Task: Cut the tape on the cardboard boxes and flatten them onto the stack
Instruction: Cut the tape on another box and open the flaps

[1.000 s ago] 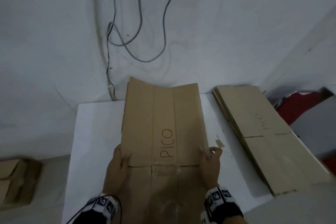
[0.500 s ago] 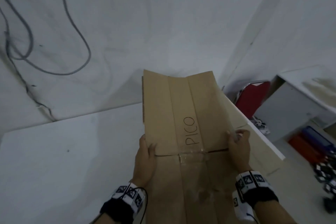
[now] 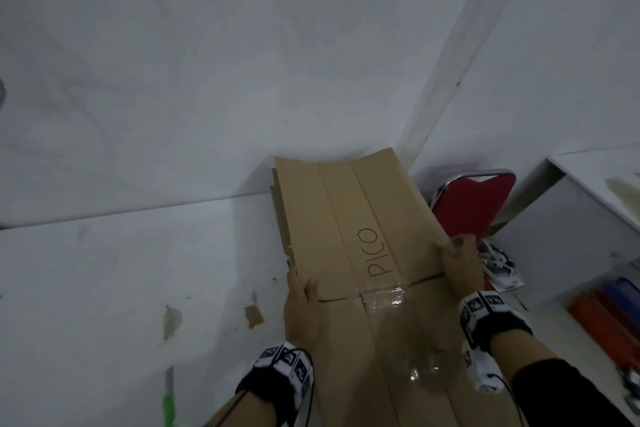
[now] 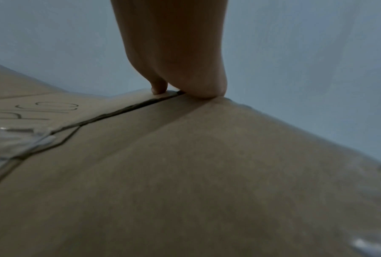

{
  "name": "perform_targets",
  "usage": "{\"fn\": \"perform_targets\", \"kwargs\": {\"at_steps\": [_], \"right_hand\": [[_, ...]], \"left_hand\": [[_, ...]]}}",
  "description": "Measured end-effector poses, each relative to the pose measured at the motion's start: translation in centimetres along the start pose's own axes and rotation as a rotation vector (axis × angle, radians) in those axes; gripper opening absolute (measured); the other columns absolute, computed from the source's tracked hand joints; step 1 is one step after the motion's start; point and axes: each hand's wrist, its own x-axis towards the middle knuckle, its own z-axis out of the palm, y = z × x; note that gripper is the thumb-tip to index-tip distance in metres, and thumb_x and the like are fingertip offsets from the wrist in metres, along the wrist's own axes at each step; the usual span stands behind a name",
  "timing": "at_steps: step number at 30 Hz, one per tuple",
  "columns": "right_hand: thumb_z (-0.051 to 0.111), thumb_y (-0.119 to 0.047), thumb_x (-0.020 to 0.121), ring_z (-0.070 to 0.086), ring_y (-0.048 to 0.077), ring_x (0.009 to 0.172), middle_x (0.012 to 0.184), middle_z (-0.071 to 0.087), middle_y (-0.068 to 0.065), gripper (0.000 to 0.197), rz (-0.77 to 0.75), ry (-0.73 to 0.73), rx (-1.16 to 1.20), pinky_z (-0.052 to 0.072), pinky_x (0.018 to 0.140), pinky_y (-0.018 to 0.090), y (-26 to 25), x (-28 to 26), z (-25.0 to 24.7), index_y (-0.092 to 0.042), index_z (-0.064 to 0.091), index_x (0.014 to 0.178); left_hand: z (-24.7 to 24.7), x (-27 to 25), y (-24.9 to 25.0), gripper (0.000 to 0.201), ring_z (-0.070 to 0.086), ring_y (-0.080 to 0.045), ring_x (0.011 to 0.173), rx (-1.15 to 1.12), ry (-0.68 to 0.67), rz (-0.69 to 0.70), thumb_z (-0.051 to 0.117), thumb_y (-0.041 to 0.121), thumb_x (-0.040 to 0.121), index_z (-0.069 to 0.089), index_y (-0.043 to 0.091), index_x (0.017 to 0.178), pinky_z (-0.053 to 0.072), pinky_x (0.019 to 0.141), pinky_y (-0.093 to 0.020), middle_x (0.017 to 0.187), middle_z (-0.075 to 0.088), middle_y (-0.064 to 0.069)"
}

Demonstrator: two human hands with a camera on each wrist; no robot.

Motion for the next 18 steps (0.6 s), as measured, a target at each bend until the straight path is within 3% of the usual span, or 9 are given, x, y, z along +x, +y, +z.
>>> {"fn": "perform_targets", "kwargs": {"at_steps": [4,9,11,13,14,15,16,17,18], "right_hand": [[0.061,-0.03,0.094,0.054,0.028,0.08,0.096,0.056,0.011,0.033,0.048,-0.105,-0.012,0.041,0.07,0.037,2.7,3.2,2.1,-0.014,0.035,0.109],[0.066,-0.033,0.091,0.058,0.035,0.085,0.097,0.057,0.017,0.039,0.081,-0.142,-0.08,0.05,0.072,0.045,4.5,4.7,4.8,-0.008,0.042,0.109],[0.06,-0.046,0.094,0.058,0.037,0.087,0.101,0.055,0.019,0.04,-0.01,0.003,-0.236,0.042,0.062,0.037,5.9,5.1,6.6,-0.009,0.05,0.105],[0.023,-0.063,0.095,0.058,0.033,0.073,0.09,0.054,0.016,0.055,-0.025,0.07,-0.325,0.028,0.052,0.029,5.9,5.0,7.2,-0.016,0.051,0.097],[0.017,-0.067,0.09,0.058,0.033,0.075,0.092,0.054,0.015,0.062,-0.049,0.059,-0.375,0.032,0.054,0.031,6.1,5.1,7.5,-0.017,0.052,0.097],[0.028,-0.066,0.092,0.058,0.033,0.085,0.099,0.054,0.014,0.057,-0.051,-0.004,-0.451,0.04,0.063,0.037,5.7,4.6,7.2,-0.016,0.054,0.1],[0.049,-0.052,0.097,0.057,0.034,0.09,0.104,0.055,0.014,0.039,-0.092,0.011,-0.535,0.042,0.072,0.042,5.4,4.4,7.2,-0.015,0.058,0.1],[0.06,-0.029,0.095,0.057,0.034,0.086,0.101,0.056,0.015,0.016,-0.142,0.026,-0.538,0.041,0.072,0.044,5.0,3.8,7.3,-0.013,0.062,0.093],[0.058,-0.012,0.087,0.057,0.032,0.079,0.096,0.059,0.016,0.007,-0.125,0.038,-0.531,0.041,0.069,0.043,4.4,3.3,7.5,-0.011,0.064,0.085]], "left_hand": [[1.6,1.0,-1.9,0.054,0.046,-0.025,0.129,0.061,0.02,-0.079,0.043,0.037,0.1,0.028,0.017,0.147,0.034,0.111,-0.045,0.145,0.046,-0.006],[1.5,2.7,-4.8,0.077,0.049,-0.036,0.117,0.335,0.139,-0.087,0.044,0.066,0.084,0.047,0.008,0.135,0.041,0.102,-0.051,0.13,0.051,-0.019],[1.2,2.8,-4.6,0.07,0.045,-0.041,0.115,0.376,0.179,-0.147,0.061,0.053,0.084,0.046,0.008,0.135,0.042,0.096,-0.049,0.129,0.043,-0.026],[1.1,2.8,-4.3,0.072,0.039,-0.04,0.122,0.326,0.167,-0.237,0.07,0.04,0.084,0.034,0.015,0.141,0.038,0.097,-0.048,0.137,0.031,-0.022],[1.1,2.8,-4.4,0.074,0.039,-0.04,0.123,0.302,0.165,-0.248,0.071,0.038,0.083,0.03,0.017,0.141,0.038,0.097,-0.048,0.139,0.029,-0.02],[1.1,2.7,-4.4,0.075,0.041,-0.04,0.122,0.292,0.157,-0.237,0.072,0.036,0.083,0.028,0.016,0.141,0.039,0.096,-0.048,0.139,0.028,-0.019],[1.0,2.6,-4.6,0.075,0.042,-0.04,0.12,0.296,0.149,-0.212,0.072,0.034,0.083,0.027,0.014,0.14,0.04,0.096,-0.048,0.138,0.028,-0.019],[1.0,2.5,-4.7,0.073,0.043,-0.04,0.118,0.314,0.138,-0.185,0.072,0.032,0.084,0.028,0.012,0.139,0.042,0.095,-0.048,0.137,0.029,-0.02],[0.8,2.6,-4.9,0.071,0.044,-0.039,0.116,0.326,0.131,-0.14,0.07,0.03,0.085,0.028,0.011,0.138,0.044,0.095,-0.048,0.137,0.029,-0.02]]}}
